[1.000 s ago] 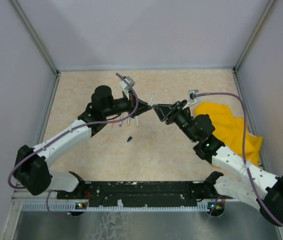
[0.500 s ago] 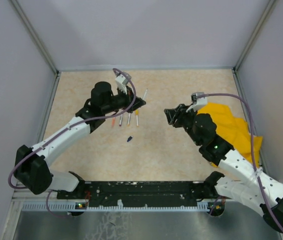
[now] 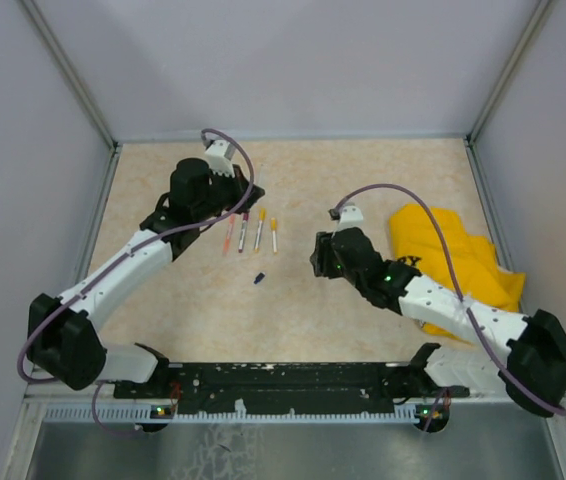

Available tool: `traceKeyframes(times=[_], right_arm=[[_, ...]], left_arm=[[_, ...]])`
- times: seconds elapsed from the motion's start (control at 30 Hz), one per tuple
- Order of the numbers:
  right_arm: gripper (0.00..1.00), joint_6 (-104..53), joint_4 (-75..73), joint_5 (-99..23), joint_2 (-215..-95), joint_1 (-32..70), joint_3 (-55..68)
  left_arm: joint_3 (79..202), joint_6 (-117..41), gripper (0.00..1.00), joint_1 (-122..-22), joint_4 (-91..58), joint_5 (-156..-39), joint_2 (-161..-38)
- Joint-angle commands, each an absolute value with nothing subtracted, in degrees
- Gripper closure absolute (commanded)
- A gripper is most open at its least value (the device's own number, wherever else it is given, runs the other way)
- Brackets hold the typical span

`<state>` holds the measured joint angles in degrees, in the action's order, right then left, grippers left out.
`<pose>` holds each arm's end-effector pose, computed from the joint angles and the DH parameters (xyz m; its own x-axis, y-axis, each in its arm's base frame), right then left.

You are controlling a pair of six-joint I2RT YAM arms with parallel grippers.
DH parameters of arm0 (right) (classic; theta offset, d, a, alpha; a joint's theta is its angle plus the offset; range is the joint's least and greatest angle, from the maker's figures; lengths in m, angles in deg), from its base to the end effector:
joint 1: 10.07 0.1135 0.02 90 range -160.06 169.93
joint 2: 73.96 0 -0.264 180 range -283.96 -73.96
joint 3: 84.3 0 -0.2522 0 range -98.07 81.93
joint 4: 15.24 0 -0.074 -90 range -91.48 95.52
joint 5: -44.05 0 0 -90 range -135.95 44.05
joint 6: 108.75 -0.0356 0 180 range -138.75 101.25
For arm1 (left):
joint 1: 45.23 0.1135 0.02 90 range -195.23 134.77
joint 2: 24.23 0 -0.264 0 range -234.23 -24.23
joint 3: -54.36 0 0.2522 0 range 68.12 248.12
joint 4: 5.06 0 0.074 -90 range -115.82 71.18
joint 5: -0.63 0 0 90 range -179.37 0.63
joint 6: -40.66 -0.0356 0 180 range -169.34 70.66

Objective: Insert the pens into the pen caps
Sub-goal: Insert the pen cap onto the pen.

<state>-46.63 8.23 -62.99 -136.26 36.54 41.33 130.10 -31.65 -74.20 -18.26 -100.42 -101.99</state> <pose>0.1720 0.1667 0.2562 -0.5609 0.0575 -0.8259 -0.2949 0.9183 0.2642 0.2777 -0.1615 0.3340 -0.4124 -0.1126 -0.9040 0.5373 0.7713 -0.3411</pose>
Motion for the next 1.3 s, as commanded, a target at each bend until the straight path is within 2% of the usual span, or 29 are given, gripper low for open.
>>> traceKeyframes(times=[0.0, 0.4, 0.83, 1.27], right_arm=[[0.51, -52.09, 6.35, -68.03, -141.82, 40.87, 35.74], [0.47, -71.43, 1.49, -67.71, -158.91, 47.74, 28.57], [0.45, -91.02, 27.80, -75.06, -176.97, 50.14, 7.36], [0.45, -94.43, 37.51, -75.77, -188.71, 50.29, -5.56]], left_arm=[[131.40, -33.73, 1.00, -73.82, -19.35, -94.07, -99.51], [133.48, -33.43, 1.00, -71.60, -23.15, -88.79, -98.62], [134.15, -34.14, 1.00, -68.62, -24.42, -87.27, -97.13], [134.36, -35.38, 1.00, -68.37, -25.03, -84.68, -95.96]])
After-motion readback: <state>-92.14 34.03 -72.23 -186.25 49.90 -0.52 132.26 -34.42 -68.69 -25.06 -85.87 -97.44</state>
